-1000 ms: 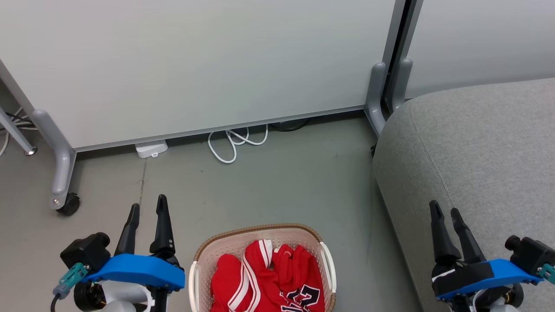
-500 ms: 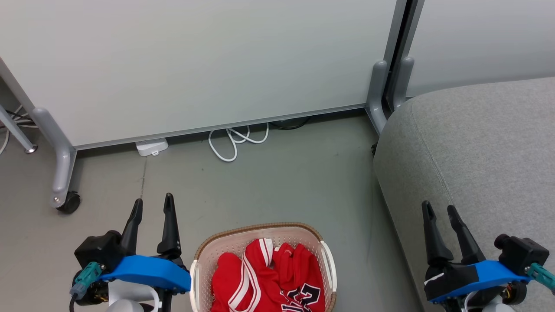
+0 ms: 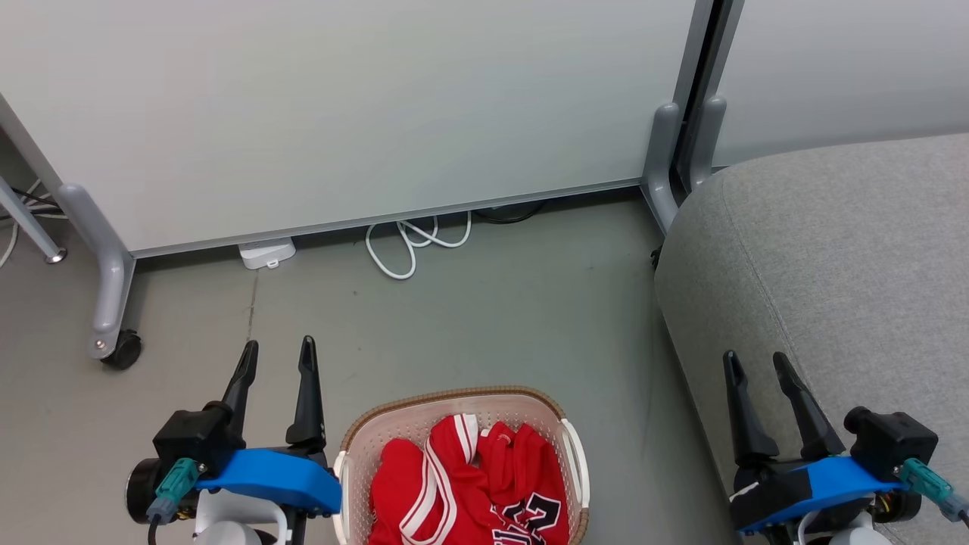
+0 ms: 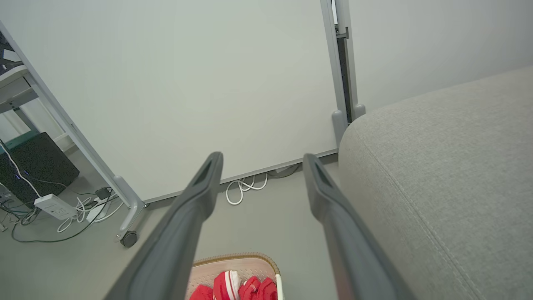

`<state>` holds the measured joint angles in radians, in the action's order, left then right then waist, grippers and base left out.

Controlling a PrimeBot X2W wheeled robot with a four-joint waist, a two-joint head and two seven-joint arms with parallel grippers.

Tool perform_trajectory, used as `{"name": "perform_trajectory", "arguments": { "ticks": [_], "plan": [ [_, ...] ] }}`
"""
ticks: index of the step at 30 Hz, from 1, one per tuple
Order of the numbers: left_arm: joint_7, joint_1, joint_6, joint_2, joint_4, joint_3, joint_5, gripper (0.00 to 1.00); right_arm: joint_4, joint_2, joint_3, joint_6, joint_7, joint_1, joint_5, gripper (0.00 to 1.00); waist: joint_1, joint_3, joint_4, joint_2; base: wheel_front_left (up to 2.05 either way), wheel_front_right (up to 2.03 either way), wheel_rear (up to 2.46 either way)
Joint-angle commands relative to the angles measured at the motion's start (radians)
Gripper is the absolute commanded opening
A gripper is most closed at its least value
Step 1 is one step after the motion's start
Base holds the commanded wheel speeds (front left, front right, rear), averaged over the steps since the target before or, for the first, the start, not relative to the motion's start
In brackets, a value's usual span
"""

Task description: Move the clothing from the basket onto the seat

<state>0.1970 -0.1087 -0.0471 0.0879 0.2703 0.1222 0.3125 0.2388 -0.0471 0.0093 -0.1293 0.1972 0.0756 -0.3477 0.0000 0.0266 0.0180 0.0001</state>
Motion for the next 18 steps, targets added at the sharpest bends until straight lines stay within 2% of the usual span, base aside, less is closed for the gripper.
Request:
{"name": "perform_trajectory", "arguments": {
  "ticks": [1,18],
  "plan": [
    [0.009,-0.020,-0.008,0.002,0.002,0.003,-0.021,1.00,-0.007,-0.005,0.003,-0.002,0.009,0.016,0.027,1.00,0.0000,0.000,0.000,-0.0001,0.00,0.00,0.00],
    [0.044,-0.029,-0.047,-0.015,0.043,-0.014,-0.134,1.00,-0.008,-0.005,0.021,-0.002,0.044,0.016,0.165,1.00,0.0000,0.006,0.006,-0.0001,0.00,0.00,0.00]
  ]
}}
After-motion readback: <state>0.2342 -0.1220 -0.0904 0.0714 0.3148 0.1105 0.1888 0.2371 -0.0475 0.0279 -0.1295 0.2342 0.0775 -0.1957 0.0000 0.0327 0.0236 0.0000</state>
